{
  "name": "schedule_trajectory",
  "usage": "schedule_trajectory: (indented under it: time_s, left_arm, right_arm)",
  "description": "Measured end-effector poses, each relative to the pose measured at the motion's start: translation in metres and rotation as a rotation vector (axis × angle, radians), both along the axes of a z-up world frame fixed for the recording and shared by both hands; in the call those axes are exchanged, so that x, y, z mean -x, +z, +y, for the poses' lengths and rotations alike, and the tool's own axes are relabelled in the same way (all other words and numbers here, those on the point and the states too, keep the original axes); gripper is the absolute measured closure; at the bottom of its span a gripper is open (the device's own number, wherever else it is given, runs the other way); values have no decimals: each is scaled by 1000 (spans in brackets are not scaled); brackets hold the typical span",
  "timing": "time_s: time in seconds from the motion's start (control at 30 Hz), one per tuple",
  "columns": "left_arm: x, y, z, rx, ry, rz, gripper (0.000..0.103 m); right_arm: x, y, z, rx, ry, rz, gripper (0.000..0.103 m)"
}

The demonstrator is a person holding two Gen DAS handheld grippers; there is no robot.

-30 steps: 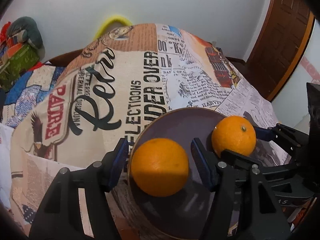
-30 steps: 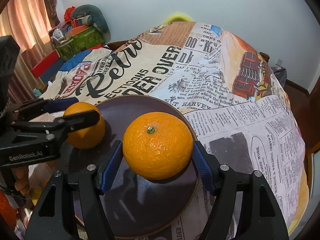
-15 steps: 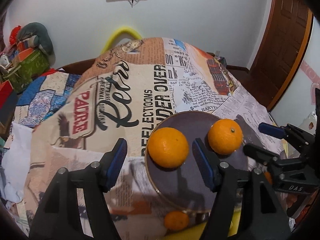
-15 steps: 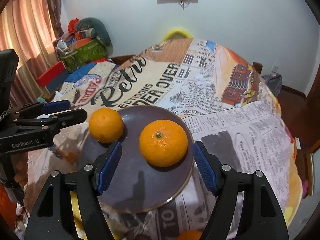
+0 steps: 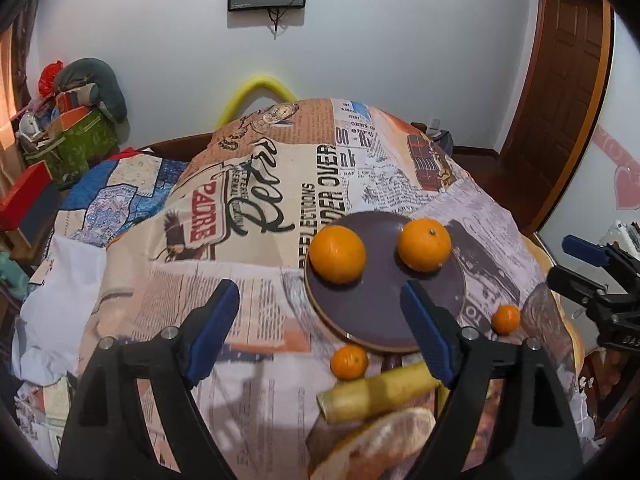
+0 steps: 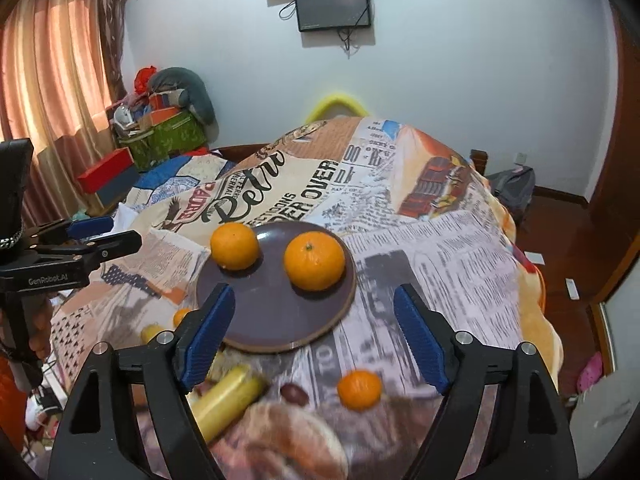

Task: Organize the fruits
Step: 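Grasp a pomelo segment with the right gripper while the left gripper grasps the other segment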

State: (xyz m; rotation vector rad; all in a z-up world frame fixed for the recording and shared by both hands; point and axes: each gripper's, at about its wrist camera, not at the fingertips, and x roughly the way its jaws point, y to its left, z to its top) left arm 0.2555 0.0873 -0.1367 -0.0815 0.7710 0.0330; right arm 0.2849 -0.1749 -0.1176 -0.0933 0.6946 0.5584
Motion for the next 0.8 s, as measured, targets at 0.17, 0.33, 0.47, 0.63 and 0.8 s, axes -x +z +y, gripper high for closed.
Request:
schedule_trajectory:
  time_s: [0.17,0.33,0.47,0.63,0.8]
  left_arm:
    - [22,-8,-5,9,-14,33,19]
    - [40,-28,-15,2,-34,85,18]
    - [49,-50,-21,-12,-49,137,18]
    - [53,-80,-25,15,-62,213,18]
    - [54,-103,-26,57,-63,271,17]
  right_arm:
    - [22,-4,-15,15,-20,5,24]
    - [34,-14,-28,17,-35,18,24]
    - [41,-31,-29,67,-25,43,24]
    - [44,-57,-30,105,-8,98,24]
    - [43,-86,-26,105,-1,166,24]
